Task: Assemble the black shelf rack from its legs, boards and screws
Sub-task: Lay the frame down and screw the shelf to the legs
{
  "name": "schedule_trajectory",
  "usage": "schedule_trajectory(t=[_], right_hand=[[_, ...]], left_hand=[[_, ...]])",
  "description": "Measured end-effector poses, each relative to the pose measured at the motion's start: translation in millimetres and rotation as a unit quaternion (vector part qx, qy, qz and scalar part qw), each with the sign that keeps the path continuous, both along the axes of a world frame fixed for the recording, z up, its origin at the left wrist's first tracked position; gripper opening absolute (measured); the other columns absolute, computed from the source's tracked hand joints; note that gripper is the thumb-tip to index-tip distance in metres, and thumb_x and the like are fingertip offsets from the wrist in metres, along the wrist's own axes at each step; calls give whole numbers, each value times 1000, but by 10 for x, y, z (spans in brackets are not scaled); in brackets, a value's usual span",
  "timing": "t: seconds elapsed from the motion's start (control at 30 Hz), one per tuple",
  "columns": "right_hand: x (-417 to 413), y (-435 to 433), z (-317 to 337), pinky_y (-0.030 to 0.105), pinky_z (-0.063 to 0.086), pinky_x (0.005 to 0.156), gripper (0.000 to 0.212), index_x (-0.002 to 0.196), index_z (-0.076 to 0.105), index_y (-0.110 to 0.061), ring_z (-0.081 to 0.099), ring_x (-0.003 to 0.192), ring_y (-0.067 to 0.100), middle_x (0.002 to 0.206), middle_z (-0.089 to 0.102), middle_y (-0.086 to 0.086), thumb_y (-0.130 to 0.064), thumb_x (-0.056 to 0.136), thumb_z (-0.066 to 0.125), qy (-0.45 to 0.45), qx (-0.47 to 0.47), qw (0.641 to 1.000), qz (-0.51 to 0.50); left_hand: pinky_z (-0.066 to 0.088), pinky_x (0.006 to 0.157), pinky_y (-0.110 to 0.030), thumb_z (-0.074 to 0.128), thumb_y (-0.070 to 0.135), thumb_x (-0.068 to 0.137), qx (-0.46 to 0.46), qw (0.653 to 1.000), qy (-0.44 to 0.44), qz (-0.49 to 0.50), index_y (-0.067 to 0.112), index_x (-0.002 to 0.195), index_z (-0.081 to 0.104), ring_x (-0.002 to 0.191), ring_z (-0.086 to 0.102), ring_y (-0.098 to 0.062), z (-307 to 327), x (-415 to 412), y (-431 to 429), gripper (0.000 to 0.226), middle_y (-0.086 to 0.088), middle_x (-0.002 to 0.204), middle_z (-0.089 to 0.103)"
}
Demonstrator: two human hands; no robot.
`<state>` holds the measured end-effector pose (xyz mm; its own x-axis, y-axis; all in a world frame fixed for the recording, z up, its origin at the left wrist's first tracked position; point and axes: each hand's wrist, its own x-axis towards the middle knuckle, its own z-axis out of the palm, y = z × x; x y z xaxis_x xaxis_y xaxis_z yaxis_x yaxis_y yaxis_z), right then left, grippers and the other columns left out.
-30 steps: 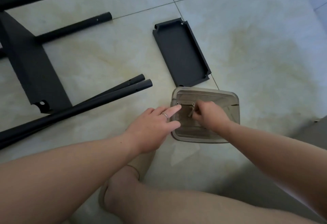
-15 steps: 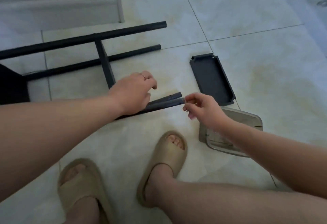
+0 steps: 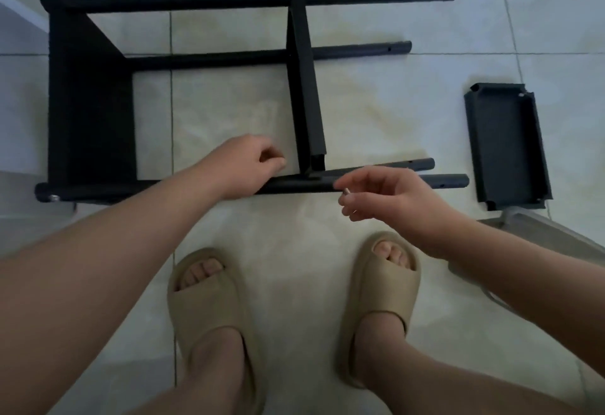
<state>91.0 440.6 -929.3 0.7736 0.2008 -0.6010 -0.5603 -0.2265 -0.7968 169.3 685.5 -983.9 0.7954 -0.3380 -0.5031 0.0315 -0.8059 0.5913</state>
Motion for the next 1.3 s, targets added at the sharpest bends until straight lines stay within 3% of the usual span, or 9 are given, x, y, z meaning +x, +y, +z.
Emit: schedule_trajectory(t=[0.13, 0.27, 0.5, 0.7, 1.07, 1.3], right_hand=[[-104, -41, -82, 22, 57, 79, 20, 107, 75, -21, 74, 84, 14, 90, 77, 6, -9, 92, 70, -23, -29, 998, 42], [-173, -39, -170, 27, 59, 82, 19, 102, 74, -21, 74, 84, 15, 89, 78, 0, -6, 90, 72, -61, -47, 996, 42], [-238, -8, -216, 24, 58, 75, 15, 87, 67, -17, 74, 78, 14, 84, 77, 0, -5, 89, 75, -123, -64, 990, 33], [-245, 69, -198, 39, 59, 78, 14, 85, 65, -25, 73, 79, 18, 82, 75, -2, -17, 87, 76, -167, -67, 983, 44], [-228, 152, -196, 29, 55, 71, 14, 84, 66, -19, 71, 74, 11, 77, 72, -10, -12, 89, 77, -208, -123, 967, 76], [-249, 182, -186, 35, 56, 73, 15, 84, 66, -20, 72, 75, 12, 80, 73, -7, -11, 89, 77, -206, -121, 970, 51]], left_hand=[[50, 77, -30, 57, 56, 93, 27, 994, 52, -89, 32, 112, 66, 90, 61, -10, -39, -103, -25, 32, 12, 99, 65], [50, 76, -34, 61, 56, 90, 67, 988, 21, -136, 32, 116, 63, 86, 59, -14, -17, -127, -154, 36, 9, 96, 64], [46, 65, -33, 61, 54, 91, 39, 994, -21, -101, 37, 106, 62, 72, 55, -4, 98, -230, -151, 23, 15, 83, 60], [49, 66, -37, 62, 52, 91, 2, 996, -32, -81, 44, 97, 57, 71, 57, -7, 257, -302, -119, 11, 15, 79, 61], [46, 65, -35, 62, 50, 91, 1, 998, -21, -65, 42, 95, 58, 72, 57, -8, 281, -300, -141, 10, 13, 79, 61], [49, 69, -37, 63, 50, 91, -3, 998, -14, -63, 42, 97, 58, 74, 57, -9, 302, -301, -136, 11, 14, 82, 61]])
